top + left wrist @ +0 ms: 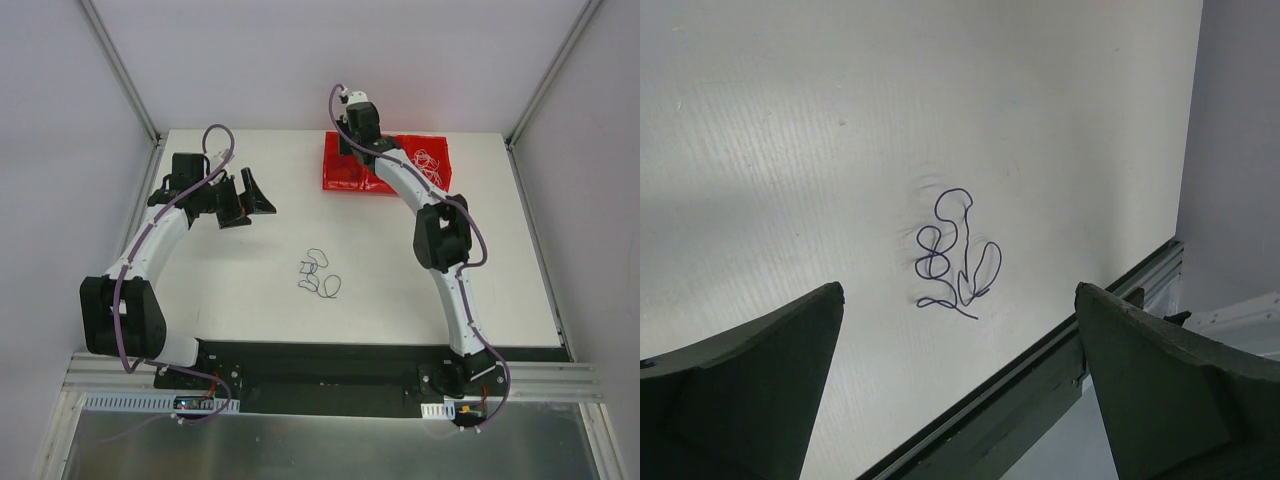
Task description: Untangle the cables
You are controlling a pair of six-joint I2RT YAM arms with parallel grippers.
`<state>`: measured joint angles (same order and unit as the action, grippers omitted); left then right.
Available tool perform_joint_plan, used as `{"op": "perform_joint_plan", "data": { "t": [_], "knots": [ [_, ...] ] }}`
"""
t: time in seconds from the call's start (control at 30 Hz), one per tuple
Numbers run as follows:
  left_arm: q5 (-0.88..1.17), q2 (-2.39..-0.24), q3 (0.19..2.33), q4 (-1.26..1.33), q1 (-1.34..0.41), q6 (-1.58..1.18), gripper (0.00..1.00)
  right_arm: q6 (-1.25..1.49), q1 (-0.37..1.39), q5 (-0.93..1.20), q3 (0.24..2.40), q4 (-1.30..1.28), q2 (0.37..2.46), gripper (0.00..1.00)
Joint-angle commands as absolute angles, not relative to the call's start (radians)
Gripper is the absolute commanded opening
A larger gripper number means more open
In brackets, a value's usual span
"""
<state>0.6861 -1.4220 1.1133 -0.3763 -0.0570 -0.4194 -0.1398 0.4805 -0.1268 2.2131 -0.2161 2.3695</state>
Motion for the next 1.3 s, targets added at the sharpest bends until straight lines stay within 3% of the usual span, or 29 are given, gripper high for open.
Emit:
{"op": "perform_joint_plan", "data": {
  "t": [0.0, 0.13, 0.23, 0.4, 0.6, 0.73, 0.93, 1.1, 1.27],
  "knots": [
    [0.727, -1.405, 1.106, -0.344, -0.049, -0.431, 0.99, -0.06, 0.462, -0.144, 2.321, -0.143, 2.443, 0.01],
    [0.732, -1.405, 1.106, -0.341, -0.049, -0.433, 0.99, -0.066, 0.463, -0.143, 2.365, -0.143, 2.493, 0.12],
    [0.732, -1.404, 1.106, -0.339, -0.049, -0.431, 0.99, -0.078, 0.463, -0.143, 2.361, -0.159, 2.485, 0.36],
    [0.738, -1.407, 1.103, -0.336, -0.049, -0.43, 0.99, -0.097, 0.465, -0.153, 2.35, -0.276, 2.37, 0.54],
    [0.827, -1.46, 1.103, -0.318, -0.066, -0.434, 0.95, -0.117, 0.488, -0.112, 2.036, -0.393, 2.062, 0.77],
    [0.827, -1.502, 1.098, -0.318, -0.139, -0.422, 0.78, -0.072, 0.503, 0.094, 1.638, -0.295, 1.824, 0.79],
    [0.81, -1.606, 1.114, -0.345, -0.285, -0.405, 0.59, 0.04, 0.596, 0.317, 1.111, -0.085, 1.577, 0.73],
    [0.701, -1.654, 1.118, -0.357, -0.376, -0.414, 0.57, 0.113, 0.699, 0.319, 0.872, 0.044, 1.485, 0.68],
    [0.569, -1.671, 1.079, -0.36, -0.422, -0.452, 0.47, 0.25, 0.727, 0.292, 0.769, 0.129, 1.5, 0.61]
  ]
}}
